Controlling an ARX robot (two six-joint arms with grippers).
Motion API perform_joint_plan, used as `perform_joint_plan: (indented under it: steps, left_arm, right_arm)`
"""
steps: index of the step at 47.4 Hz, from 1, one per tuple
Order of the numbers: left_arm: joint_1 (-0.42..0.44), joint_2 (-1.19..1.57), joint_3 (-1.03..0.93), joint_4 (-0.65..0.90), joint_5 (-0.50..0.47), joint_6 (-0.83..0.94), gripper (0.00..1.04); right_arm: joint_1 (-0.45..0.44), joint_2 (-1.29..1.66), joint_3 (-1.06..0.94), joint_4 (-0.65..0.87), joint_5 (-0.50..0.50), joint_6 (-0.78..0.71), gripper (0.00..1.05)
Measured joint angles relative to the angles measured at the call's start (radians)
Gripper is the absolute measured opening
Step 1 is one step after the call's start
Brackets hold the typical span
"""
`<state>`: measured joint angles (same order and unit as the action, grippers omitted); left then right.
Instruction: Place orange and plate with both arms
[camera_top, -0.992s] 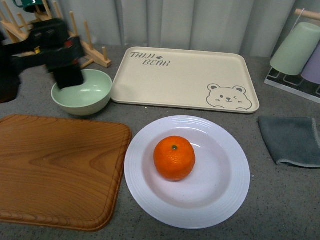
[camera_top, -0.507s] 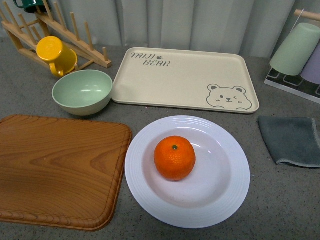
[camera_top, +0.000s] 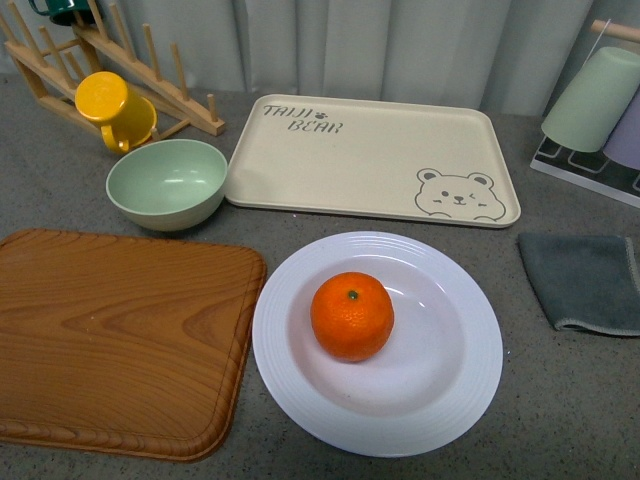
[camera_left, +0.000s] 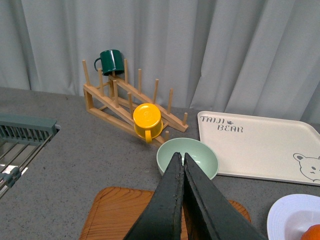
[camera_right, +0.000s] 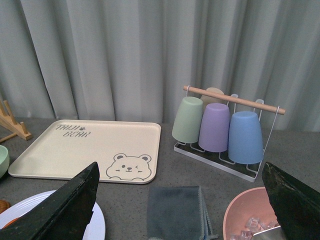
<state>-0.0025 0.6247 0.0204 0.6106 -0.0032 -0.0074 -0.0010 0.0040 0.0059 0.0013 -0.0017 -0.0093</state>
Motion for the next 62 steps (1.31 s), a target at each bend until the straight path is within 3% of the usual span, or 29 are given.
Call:
perform_joint_plan:
  steps: [23, 44, 48, 53, 59, 62]
  left_arm:
    - [0.0, -0.3, 0.0, -0.282, 0.001, 0.0, 0.04]
    - [0.0, -0.449, 0.0, -0.431, 0.001, 0.0, 0.04]
    - [0.0, -0.568, 0.0, -0.584, 0.003, 0.0, 0.04]
    - [0.0, -0.619, 0.0, -0.608, 0.003, 0.0, 0.04]
    - [0.0, -0.62, 0.0, -0.61, 0.003, 0.0, 0.3]
    - [0.0, -0.62, 0.0, -0.61, 0.003, 0.0, 0.43]
  right_arm:
    - [0.0, 0.0, 0.0, 0.0, 0.0, 0.0, 0.96]
    - [0.0, 0.0, 0.0, 0.0, 0.0, 0.0, 0.96]
    - [0.0, 0.0, 0.0, 0.0, 0.0, 0.0, 0.96]
    - [0.0, 0.0, 0.0, 0.0, 0.0, 0.0, 0.96]
    - [0.0, 0.0, 0.0, 0.0, 0.0, 0.0, 0.96]
    - [-0.016, 0.093, 0.056, -0.138, -0.085, -0.008, 0.96]
